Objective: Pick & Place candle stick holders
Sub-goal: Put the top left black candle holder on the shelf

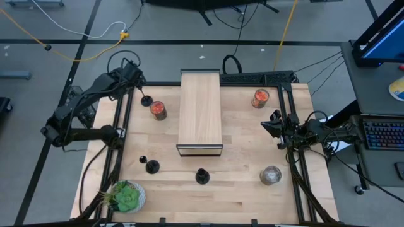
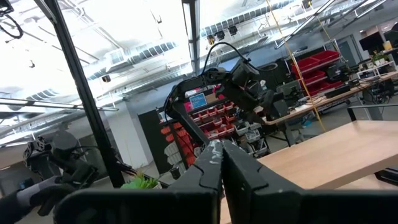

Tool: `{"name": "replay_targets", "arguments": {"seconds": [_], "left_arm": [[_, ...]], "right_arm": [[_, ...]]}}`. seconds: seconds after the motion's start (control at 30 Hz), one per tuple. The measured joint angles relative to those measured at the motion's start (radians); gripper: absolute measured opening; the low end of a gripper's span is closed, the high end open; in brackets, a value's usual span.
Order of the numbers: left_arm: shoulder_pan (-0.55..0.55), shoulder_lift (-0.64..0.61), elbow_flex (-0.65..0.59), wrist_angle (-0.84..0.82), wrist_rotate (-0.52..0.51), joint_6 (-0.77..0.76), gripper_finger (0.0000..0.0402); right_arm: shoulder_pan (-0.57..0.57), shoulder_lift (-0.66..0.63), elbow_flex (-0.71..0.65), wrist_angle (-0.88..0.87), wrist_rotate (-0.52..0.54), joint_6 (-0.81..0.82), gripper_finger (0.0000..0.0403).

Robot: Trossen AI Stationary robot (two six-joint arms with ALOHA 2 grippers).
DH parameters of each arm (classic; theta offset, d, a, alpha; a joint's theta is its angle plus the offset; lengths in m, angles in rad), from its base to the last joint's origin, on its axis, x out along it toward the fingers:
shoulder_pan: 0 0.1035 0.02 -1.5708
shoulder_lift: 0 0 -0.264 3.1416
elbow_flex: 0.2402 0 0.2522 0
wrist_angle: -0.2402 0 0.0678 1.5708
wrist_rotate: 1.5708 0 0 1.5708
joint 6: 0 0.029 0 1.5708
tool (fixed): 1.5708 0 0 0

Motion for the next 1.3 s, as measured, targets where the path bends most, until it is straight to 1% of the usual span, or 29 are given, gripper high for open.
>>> {"name": "replay_targets", "arguments": {"seconds": [0.2, 0.77, 1.03, 1.13, 1.3], "left_arm": [[0.000, 0.009, 0.000, -0.029, 0.004, -0.016, 0.0378], [0.006, 0.154, 0.006, -0.009, -0.006, -0.033, 0.0379], [0.006, 0.168, 0.005, -0.025, 0.092, -0.023, 0.0378], [0.006, 0.163, 0.003, -0.046, 0.129, -0.023, 0.0366], [0.006, 0.162, 0.003, -0.058, 0.131, -0.027, 0.0317]], "right_arm": [[0.000, 0.000, 0.000, 0.000, 0.000, 0.000, 0.0000], [0.000, 0.000, 0.000, 0.000, -0.001, 0.000, 0.0000], [0.000, 0.000, 0.000, -0.001, -0.001, 0.000, 0.0000], [0.000, 0.000, 0.000, -0.001, -0.003, 0.000, 0.0000], [0.000, 0.000, 0.000, -0.001, -0.003, 0.000, 0.0000]]}}
